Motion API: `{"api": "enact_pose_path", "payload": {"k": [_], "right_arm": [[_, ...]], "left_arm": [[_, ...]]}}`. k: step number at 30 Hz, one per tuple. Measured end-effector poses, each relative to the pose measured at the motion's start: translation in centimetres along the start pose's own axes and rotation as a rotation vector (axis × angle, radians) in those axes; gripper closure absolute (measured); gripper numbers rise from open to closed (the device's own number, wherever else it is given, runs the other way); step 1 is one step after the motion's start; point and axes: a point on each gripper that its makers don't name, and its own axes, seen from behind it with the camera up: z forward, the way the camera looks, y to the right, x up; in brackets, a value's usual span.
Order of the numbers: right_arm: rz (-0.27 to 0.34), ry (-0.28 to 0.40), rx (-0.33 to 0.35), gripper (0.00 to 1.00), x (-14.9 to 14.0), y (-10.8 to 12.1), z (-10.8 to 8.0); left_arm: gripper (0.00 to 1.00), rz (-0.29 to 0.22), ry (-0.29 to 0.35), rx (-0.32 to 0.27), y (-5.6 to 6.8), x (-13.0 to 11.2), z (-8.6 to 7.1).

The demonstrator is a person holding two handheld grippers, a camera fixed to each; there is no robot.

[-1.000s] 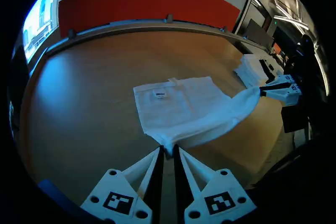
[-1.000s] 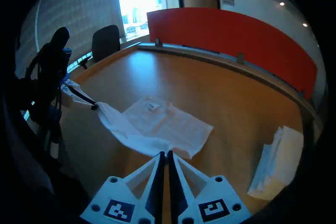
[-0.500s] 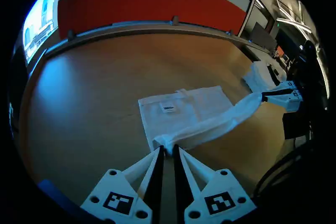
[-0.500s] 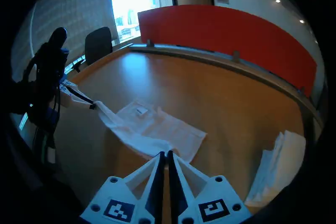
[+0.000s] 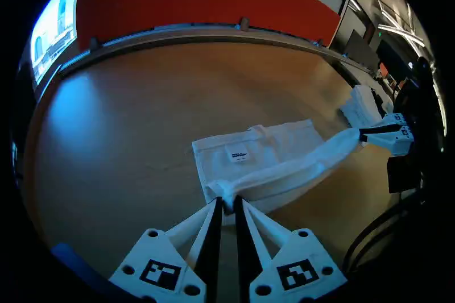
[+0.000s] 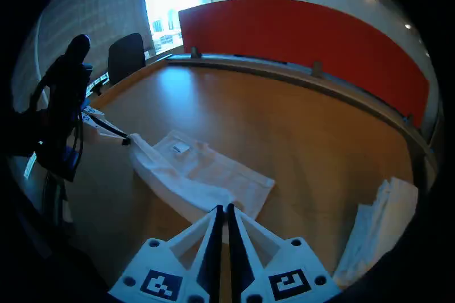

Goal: Fold towel

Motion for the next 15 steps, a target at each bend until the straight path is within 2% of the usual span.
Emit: {"api": "enact_pose_path", "payload": {"k": [7,15], "right_arm": [[0.027,-0.022,-0.011,0.94,-0.3,1.1,2.2],[0.047,-0.042,-0.018,0.94,-0.9,1.8,4.0]], "left_arm": [[0.84,0.014,-0.014,0.012,-0.9,0.2,2.2],[0.84,0.012,-0.023,0.013,-1.5,0.3,3.9]]}}
